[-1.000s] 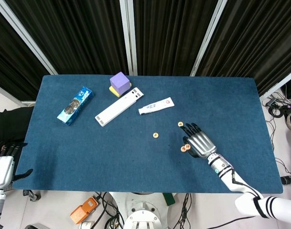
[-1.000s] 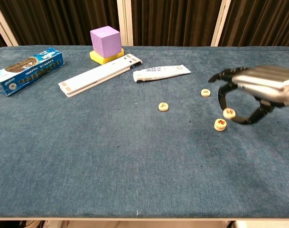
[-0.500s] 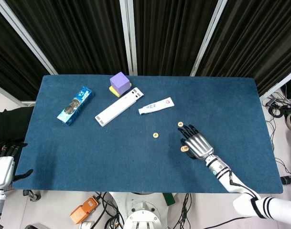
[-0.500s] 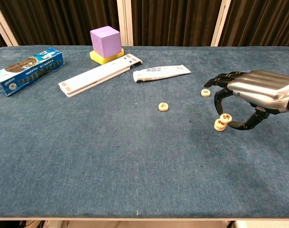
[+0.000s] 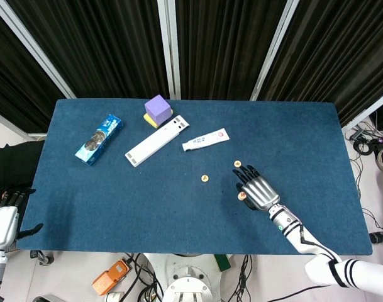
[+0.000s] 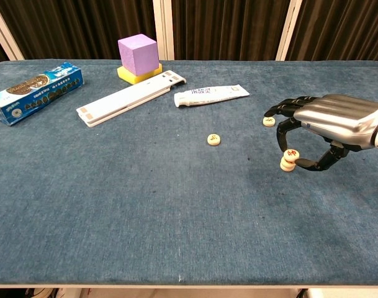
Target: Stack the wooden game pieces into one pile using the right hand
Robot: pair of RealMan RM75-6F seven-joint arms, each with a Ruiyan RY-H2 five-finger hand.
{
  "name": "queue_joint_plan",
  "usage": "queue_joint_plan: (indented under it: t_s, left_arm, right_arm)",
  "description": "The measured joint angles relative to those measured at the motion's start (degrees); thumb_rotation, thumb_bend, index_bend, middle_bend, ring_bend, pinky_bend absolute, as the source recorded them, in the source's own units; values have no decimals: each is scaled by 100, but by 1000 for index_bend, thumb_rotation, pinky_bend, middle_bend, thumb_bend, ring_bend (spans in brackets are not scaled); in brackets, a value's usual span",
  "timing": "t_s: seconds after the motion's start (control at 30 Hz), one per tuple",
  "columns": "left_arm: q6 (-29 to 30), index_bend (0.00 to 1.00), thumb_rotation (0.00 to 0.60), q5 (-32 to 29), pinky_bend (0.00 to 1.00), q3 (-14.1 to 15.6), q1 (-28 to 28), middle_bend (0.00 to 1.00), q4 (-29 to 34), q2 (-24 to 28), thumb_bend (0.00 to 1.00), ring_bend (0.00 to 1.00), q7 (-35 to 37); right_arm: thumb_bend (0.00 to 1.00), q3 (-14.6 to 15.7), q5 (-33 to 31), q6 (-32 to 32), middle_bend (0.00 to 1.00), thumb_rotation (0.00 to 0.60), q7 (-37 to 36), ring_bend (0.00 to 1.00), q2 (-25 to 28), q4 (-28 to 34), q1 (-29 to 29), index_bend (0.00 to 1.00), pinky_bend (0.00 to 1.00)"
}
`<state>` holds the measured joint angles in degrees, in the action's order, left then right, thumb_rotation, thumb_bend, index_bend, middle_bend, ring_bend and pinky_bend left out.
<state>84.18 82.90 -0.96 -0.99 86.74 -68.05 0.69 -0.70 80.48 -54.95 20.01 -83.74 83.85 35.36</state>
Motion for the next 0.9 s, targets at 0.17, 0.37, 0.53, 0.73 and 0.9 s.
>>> queue_joint_plan:
  t_s: [0.17, 0.37, 0.53, 0.73, 0.9]
  left_arm:
    - [-2, 206, 600, -8, 0, -3, 2, 183, -5, 0, 5, 123, 2]
    - [-13, 205, 600, -8, 0, -6, -6, 183, -7, -3, 6, 123, 2]
    - [-33, 205, 600, -27, 0, -16, -14, 183, -11, 3, 5, 123, 4]
    - [-53, 205, 600, 11, 0, -21, -53, 183, 31, -1, 5, 123, -49]
    - [-73, 205, 600, -32, 0, -20, -52, 183, 77, 11, 6, 123, -102]
  right_arm:
    - [517, 3, 14, 1, 133, 600, -1, 37, 3, -8, -5, 462, 121]
    - [516, -5, 67, -61, 133, 600, -55, 37, -5, -17, -22, 450, 121]
    - [516, -199, 18, -207, 133, 600, -238, 37, 66, 1, -35, 438, 121]
    - [426, -650, -640, 22, 133, 600, -219, 37, 58, -194, 166, 416, 121]
    - [396, -952, -1424, 545, 134, 600, 107, 37, -302, -775, 564, 416, 121]
